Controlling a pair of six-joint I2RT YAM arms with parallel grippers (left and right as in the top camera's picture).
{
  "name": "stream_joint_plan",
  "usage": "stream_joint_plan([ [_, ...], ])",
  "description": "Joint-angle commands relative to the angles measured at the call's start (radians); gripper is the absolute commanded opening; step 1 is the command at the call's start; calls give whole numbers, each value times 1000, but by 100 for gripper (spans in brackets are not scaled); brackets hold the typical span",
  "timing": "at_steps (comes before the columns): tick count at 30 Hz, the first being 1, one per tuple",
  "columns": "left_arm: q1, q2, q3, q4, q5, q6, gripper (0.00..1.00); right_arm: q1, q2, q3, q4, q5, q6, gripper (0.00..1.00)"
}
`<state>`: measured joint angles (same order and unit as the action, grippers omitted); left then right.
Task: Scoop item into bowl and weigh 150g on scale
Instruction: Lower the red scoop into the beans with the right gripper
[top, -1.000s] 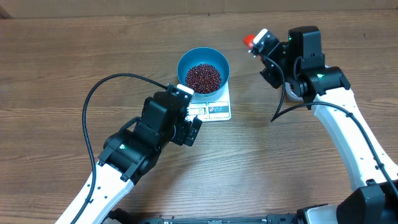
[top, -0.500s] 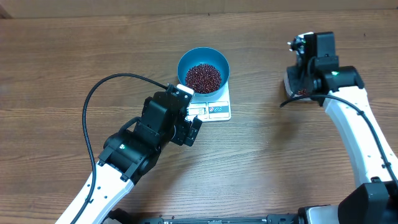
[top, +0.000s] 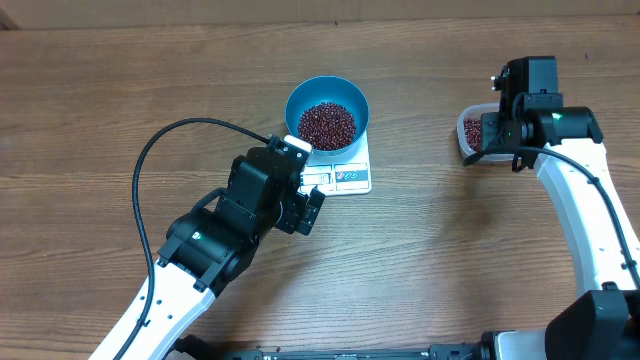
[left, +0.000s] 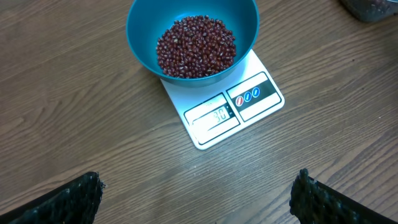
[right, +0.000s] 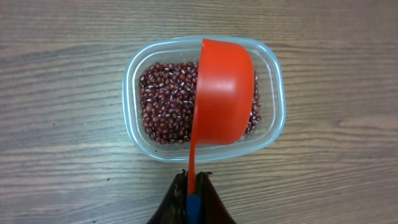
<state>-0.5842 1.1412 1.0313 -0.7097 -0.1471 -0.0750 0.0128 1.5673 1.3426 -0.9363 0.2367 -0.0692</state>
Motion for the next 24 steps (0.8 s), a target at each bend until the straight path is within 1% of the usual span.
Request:
stream_joint_plan([
  [1, 2, 4, -1, 3, -10, -3, 100, -4, -19, 12, -2, 6, 120, 4],
  [3, 2, 4, -1, 3, -10, -3, 100, -4, -19, 12, -21, 6, 154, 4],
  [6, 2, 4, -1, 3, -10, -3, 100, -4, -19, 10, -45, 6, 155, 4],
  [11, 2, 4, -1, 3, -10, -3, 99, -9, -14, 5, -39, 10, 154, 4],
  [16, 2, 4, -1, 3, -10, -3, 100, -20, 6, 5, -50, 88, 147, 4],
  [19, 2, 4, -1, 3, -10, -3, 99, -32, 25, 5, -57, 103, 146, 4],
  [24, 2, 4, -1, 3, -10, -3, 100, -39, 68, 5, -57, 107, 94, 4],
])
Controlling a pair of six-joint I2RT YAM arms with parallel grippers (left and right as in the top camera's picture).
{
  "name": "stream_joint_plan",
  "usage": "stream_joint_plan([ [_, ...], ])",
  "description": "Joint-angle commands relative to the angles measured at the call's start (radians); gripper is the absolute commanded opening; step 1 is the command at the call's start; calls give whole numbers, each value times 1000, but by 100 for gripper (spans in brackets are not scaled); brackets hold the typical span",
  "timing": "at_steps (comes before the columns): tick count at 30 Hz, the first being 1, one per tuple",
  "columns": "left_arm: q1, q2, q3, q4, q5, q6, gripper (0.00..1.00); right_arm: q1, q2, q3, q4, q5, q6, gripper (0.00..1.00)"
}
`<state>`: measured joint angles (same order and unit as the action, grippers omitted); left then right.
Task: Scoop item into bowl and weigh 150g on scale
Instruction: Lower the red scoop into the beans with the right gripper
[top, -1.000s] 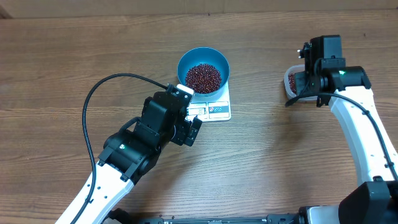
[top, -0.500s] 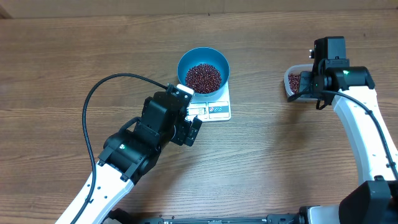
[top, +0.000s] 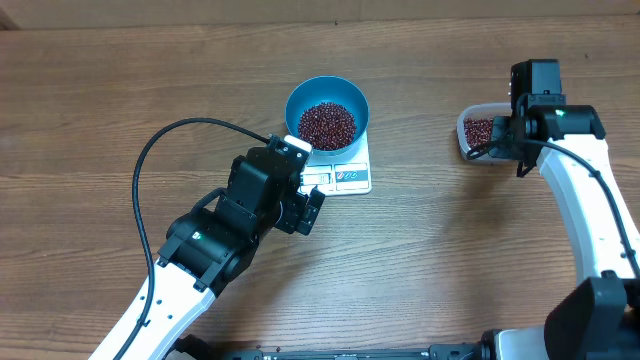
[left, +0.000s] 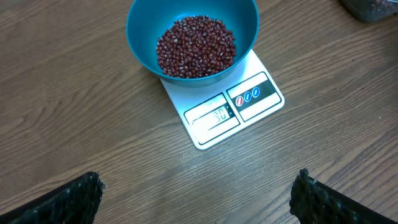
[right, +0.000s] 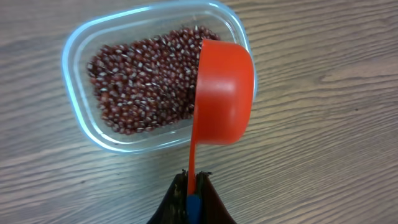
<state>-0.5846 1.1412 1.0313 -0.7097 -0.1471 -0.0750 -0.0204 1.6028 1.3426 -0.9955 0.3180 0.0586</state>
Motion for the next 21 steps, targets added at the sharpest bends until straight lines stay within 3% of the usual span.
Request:
stream_joint_plan([
  [1, 3, 4, -1, 3, -10, -3, 99, -5, 46, 5, 3, 27, -41, 4],
  [10, 3, 4, -1, 3, -10, -3, 100, -5, 142, 5, 38, 116, -63, 4],
  [21, 3, 4, -1, 3, -10, -3, 100, -9, 161, 5, 85, 130, -222, 4],
])
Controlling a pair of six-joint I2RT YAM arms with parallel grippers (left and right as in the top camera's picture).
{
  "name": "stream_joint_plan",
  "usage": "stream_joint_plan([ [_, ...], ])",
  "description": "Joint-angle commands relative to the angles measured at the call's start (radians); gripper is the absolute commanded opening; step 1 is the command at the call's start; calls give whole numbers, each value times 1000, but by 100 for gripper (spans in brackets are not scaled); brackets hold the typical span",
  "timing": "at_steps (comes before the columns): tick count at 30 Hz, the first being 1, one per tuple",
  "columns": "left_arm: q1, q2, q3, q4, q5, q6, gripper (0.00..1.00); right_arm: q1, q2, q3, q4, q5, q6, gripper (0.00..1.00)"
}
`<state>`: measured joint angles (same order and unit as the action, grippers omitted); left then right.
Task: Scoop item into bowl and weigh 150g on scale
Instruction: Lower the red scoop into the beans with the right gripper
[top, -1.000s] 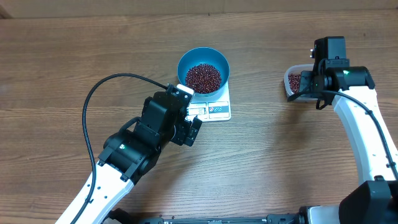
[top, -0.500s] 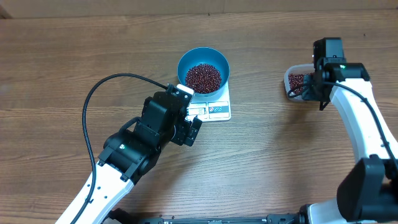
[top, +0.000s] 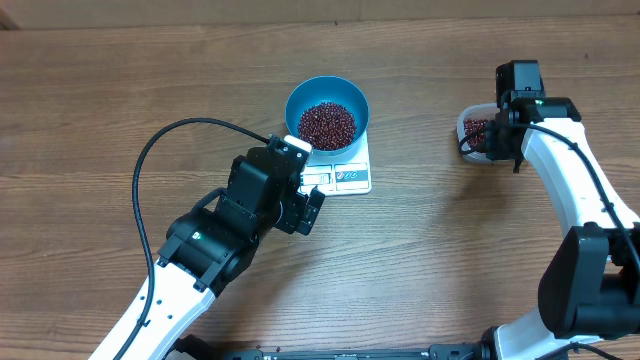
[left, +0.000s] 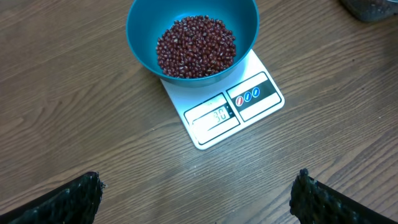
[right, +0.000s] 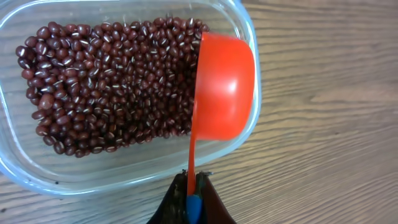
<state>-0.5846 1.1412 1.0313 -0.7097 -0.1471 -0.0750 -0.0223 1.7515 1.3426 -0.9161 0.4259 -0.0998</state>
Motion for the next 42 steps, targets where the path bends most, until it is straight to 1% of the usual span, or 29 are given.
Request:
stream_joint_plan([
  [1, 3, 4, -1, 3, -10, -3, 99, -7, 18, 5, 5, 22, -66, 4],
  [13, 3, 4, -1, 3, -10, -3, 99, -7, 42, 5, -3, 9, -66, 4],
  [17, 3, 4, -1, 3, -10, -3, 100, -29, 42, 4, -21, -67, -116, 4],
  [23, 3, 4, -1, 3, -10, -3, 100, -73, 42, 5, -35, -119, -116, 4],
  [29, 3, 4, -1, 3, -10, -3, 100, -76, 43, 4, -45, -220, -150, 4],
  [39, 3, 4, -1, 3, -10, -3, 100, -76, 43, 4, -48, -314, -161, 4],
  [42, 3, 4, -1, 3, -10, -3, 99, -77, 43, 4, -59, -349, -186, 4],
])
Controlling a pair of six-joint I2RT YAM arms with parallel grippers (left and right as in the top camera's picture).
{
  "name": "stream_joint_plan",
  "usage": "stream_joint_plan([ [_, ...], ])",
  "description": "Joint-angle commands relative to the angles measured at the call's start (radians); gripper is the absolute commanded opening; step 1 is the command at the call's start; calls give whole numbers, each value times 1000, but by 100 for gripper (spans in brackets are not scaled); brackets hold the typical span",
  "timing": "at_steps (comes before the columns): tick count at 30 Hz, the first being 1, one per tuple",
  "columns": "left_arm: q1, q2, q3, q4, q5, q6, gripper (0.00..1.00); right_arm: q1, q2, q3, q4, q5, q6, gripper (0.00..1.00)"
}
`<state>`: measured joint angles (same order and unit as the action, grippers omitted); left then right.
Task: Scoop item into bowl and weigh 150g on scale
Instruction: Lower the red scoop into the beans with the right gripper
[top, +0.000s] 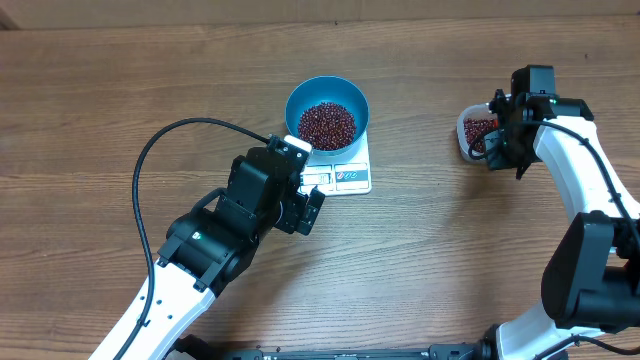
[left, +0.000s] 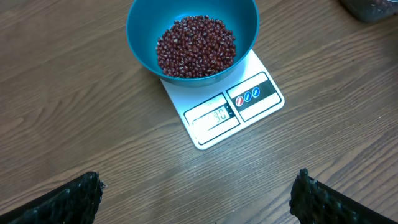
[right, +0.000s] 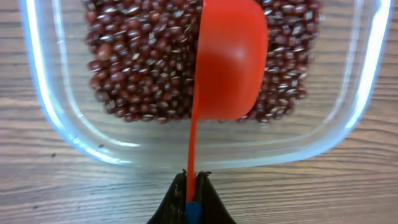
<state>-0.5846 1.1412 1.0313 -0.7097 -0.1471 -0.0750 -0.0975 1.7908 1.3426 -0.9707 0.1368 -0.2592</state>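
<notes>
A blue bowl (top: 327, 112) of red beans stands on a white scale (top: 345, 176), whose display (left: 214, 116) faces the left wrist camera. My left gripper (left: 198, 194) hangs open above bare wood short of the scale. At the right a clear tub (right: 62, 112) holds red beans (right: 137, 68). My right gripper (right: 191, 186) is shut on the thin handle of an orange scoop (right: 230, 59). The scoop's cup is down inside the tub, its rounded back toward the camera. In the overhead view my right gripper (top: 500, 145) covers part of the tub (top: 468, 130).
A black cable (top: 165, 150) loops over the table left of the left arm (top: 215, 240). The wooden table's far edge (top: 330, 20) runs along the top of the overhead view.
My right gripper has come closer to the tub, and the scoop's cup now sits over the middle of the beans instead of the tub's right end. The left arm, bowl and scale are unchanged.
At first the scoop hung high above the tub in my shut right gripper. It then stood over the tub's right rim, later lower at the right end of the beans, and now low over their middle. My left gripper stayed open by the scale throughout.
</notes>
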Motion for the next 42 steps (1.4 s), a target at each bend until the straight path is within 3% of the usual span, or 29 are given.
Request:
stream_joint_plan([
  [1, 3, 4, -1, 3, -10, -3, 100, -1, 5, 4, -6, -71, -35, 4],
  [42, 3, 4, -1, 3, -10, -3, 100, -2, 58, 4, 50, -322, -63, 4],
])
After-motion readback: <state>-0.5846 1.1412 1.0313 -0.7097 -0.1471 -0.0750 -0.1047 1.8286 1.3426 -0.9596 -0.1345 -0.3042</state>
